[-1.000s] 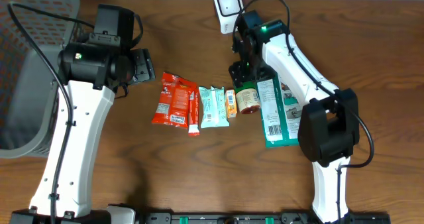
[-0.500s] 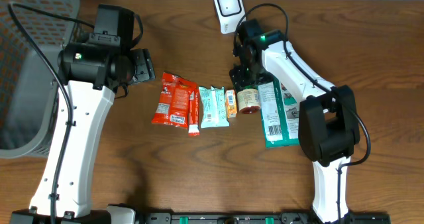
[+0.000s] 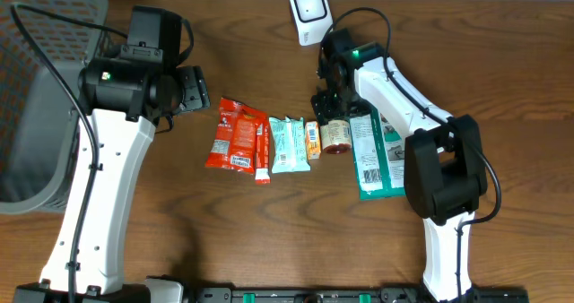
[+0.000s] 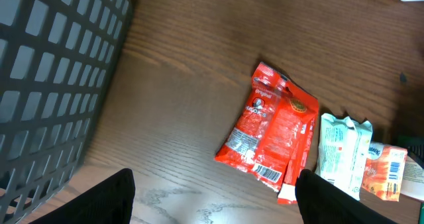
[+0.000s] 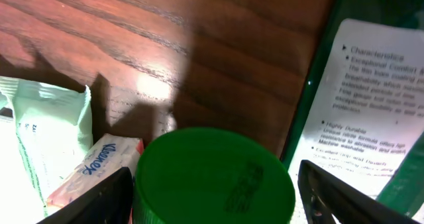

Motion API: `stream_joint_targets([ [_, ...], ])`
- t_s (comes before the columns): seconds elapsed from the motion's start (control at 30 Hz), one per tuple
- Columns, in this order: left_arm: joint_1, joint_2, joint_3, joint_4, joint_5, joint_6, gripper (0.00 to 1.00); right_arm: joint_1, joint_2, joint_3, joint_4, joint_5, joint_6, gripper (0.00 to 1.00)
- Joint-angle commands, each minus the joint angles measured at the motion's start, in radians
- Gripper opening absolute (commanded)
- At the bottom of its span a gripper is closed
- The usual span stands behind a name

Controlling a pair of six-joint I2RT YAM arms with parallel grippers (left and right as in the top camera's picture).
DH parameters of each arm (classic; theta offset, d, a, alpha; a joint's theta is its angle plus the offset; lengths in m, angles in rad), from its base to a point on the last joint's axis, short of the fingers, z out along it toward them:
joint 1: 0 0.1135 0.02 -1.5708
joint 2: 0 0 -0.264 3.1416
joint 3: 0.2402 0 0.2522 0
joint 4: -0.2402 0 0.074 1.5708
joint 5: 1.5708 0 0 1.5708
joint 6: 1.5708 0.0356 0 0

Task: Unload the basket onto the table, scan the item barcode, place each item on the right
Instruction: 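Move the right gripper over the green-lidded jar and grasp it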

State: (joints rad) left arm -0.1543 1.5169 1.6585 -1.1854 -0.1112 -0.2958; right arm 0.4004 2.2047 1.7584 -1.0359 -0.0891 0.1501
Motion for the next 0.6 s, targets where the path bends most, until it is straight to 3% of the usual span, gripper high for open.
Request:
stream_joint_targets([
  [0.0,0.002,-0.001,-0.015,-0.003,-0.013,-0.013,0.78,-0.002,0.006,-0.006,-0.01,0.009,0.064,0.77],
  [0.57,0.002,-0.001,-0.015,-0.003,-0.013,-0.013,0.78,-0.001,0.007,-0.014,-0.004,0.002,0.164,0.76],
])
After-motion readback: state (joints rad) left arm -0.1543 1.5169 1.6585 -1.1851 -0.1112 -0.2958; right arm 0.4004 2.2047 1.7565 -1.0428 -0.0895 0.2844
